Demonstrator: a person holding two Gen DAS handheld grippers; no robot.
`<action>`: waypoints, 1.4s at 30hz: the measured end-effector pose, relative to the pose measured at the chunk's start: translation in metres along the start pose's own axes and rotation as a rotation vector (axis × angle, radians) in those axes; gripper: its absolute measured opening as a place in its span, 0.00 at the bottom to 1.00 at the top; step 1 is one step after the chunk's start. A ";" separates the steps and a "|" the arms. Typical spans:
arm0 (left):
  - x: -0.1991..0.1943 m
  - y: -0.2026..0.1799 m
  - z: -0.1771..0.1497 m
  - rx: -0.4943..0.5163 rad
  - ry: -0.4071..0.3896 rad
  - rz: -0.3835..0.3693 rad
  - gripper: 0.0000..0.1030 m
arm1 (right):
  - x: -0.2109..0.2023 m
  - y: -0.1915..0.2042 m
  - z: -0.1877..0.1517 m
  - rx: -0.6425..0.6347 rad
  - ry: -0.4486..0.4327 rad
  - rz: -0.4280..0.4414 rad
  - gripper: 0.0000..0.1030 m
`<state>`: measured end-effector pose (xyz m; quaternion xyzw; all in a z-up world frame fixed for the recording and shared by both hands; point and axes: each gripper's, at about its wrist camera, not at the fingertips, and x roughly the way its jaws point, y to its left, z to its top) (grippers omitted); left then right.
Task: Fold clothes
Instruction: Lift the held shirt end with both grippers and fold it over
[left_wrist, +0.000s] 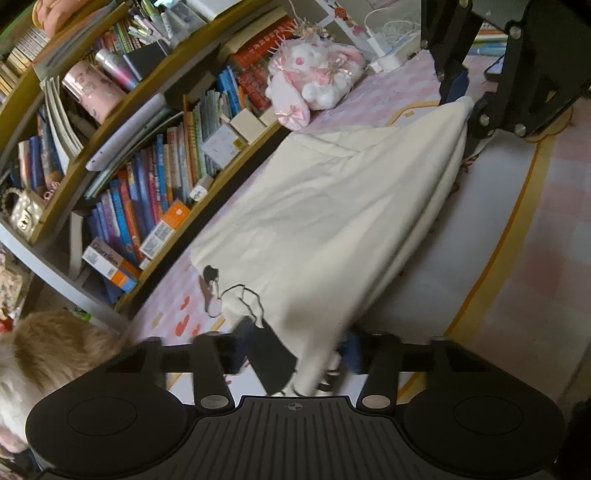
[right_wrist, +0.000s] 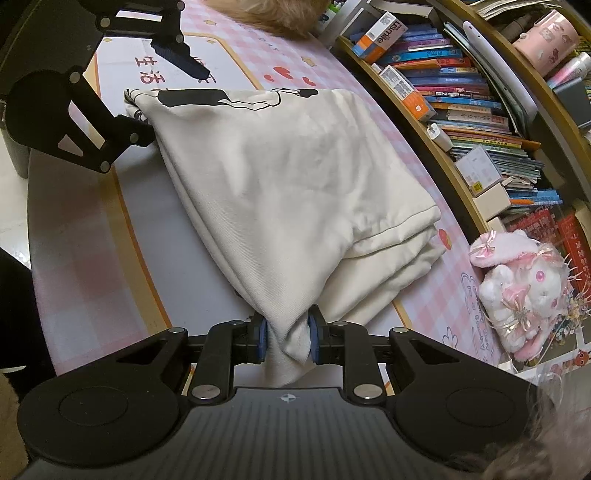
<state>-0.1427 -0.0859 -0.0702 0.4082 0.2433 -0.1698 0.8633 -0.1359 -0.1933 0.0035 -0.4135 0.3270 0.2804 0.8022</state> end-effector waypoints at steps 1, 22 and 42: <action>-0.001 0.000 0.001 0.001 0.002 -0.014 0.26 | -0.001 0.000 0.000 0.002 -0.001 0.001 0.19; -0.080 0.043 0.023 0.010 -0.067 -0.131 0.06 | -0.081 -0.038 0.014 0.147 -0.070 0.215 0.14; -0.049 0.092 0.065 -0.053 -0.106 -0.106 0.09 | -0.095 -0.093 0.033 0.287 -0.146 0.108 0.13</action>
